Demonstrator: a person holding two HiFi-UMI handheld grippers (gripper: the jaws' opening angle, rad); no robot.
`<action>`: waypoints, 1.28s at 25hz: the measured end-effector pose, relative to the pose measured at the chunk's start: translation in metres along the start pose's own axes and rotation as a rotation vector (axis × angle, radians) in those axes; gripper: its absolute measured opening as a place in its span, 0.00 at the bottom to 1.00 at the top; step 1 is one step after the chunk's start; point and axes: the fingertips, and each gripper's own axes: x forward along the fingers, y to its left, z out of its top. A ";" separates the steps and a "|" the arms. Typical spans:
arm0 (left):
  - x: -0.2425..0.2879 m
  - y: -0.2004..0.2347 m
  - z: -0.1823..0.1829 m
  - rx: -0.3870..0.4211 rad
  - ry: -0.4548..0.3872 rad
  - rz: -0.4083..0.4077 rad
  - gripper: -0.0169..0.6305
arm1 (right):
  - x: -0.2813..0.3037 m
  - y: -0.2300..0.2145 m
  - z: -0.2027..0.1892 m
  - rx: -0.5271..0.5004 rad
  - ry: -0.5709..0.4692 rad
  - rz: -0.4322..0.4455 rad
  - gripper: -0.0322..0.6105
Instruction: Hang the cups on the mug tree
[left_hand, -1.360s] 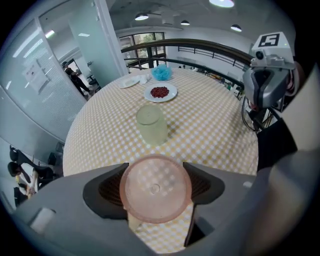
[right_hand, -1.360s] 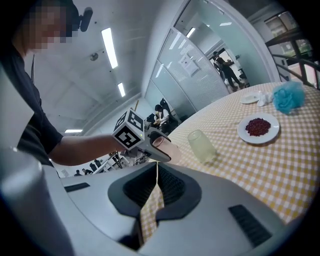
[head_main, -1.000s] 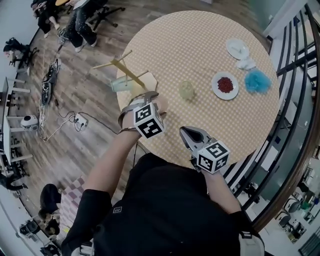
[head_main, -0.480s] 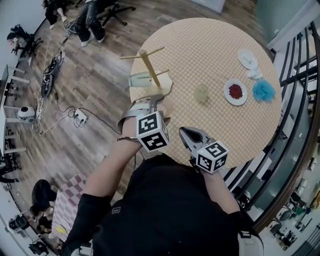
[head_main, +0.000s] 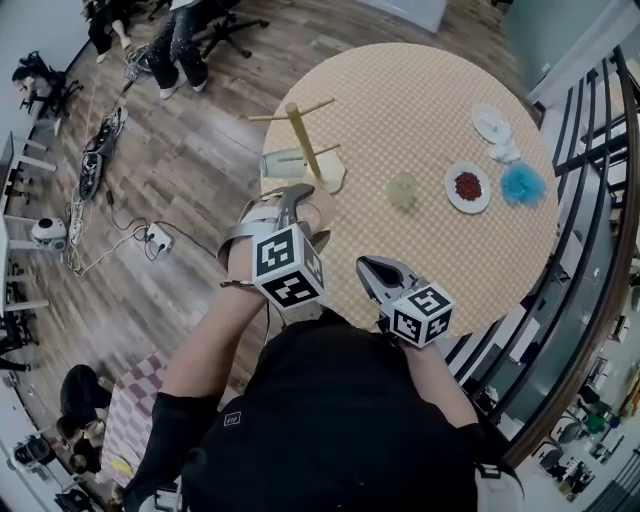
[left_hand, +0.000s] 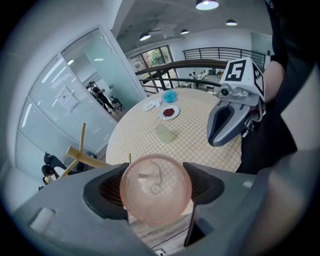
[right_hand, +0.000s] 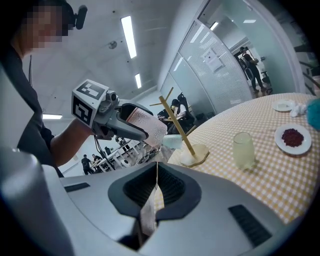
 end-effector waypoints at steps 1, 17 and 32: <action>-0.003 0.002 0.000 -0.006 -0.002 0.009 0.53 | -0.001 -0.001 0.002 -0.002 -0.006 -0.001 0.08; -0.017 0.049 -0.003 0.067 0.067 0.170 0.53 | -0.011 -0.012 0.014 0.011 -0.050 -0.015 0.08; 0.040 0.060 -0.015 0.141 0.143 0.207 0.53 | -0.022 -0.033 0.005 0.051 -0.052 -0.062 0.08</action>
